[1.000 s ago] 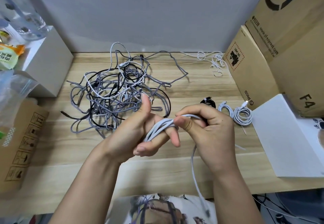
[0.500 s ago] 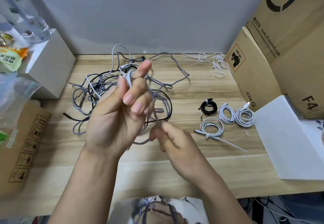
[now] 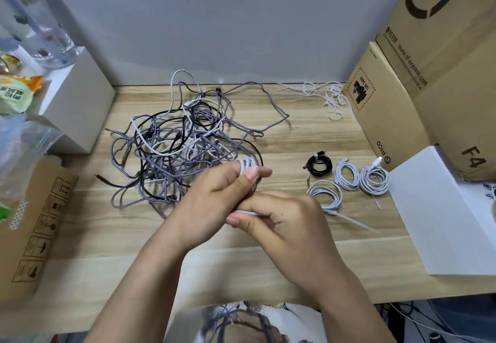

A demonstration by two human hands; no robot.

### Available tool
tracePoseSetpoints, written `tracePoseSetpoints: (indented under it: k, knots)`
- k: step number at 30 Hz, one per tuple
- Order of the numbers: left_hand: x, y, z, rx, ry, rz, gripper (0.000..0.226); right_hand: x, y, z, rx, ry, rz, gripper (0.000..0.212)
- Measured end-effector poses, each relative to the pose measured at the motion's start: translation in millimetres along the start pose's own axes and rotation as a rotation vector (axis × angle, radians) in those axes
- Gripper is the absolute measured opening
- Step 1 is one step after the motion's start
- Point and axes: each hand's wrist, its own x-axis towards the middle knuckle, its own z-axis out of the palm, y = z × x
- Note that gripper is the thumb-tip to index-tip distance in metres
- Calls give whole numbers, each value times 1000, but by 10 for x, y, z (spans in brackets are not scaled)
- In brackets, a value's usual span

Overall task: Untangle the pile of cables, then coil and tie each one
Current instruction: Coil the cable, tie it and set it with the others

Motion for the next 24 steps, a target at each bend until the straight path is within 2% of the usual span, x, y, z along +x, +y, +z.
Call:
tracePoseSetpoints:
  k: [2,5,7,9,11,13,16,21,24]
  knots:
    - [-18,75,10,51,-48,-1,37,7,3,-18,57,58,-28,22]
    - [-42,132,23,80,-96,-7,54,24,38,-85,154,173,-15,17]
    - [-50,145,15,11,-145,-33,53,46,47,-125,373,194,77,14]
    - [-66,175,2,-74,-200,-39,49,75,64,-124,664,134,194,27]
    - [-76,216,8,-169,-247,-31,48,100,98,-101,825,56,269,46]
    - [-92,250,38,-350,-277,-8,43,119,98,-78,859,-12,274,60]
    - [-99,232,103,-542,-367,58,45,100,39,-30,949,-54,203,55]
    - [-71,204,190,-656,-363,37,48,101,-81,31,995,67,238,45]
    - [-65,213,258,-739,-348,5,51,106,-152,45,1031,180,269,55]
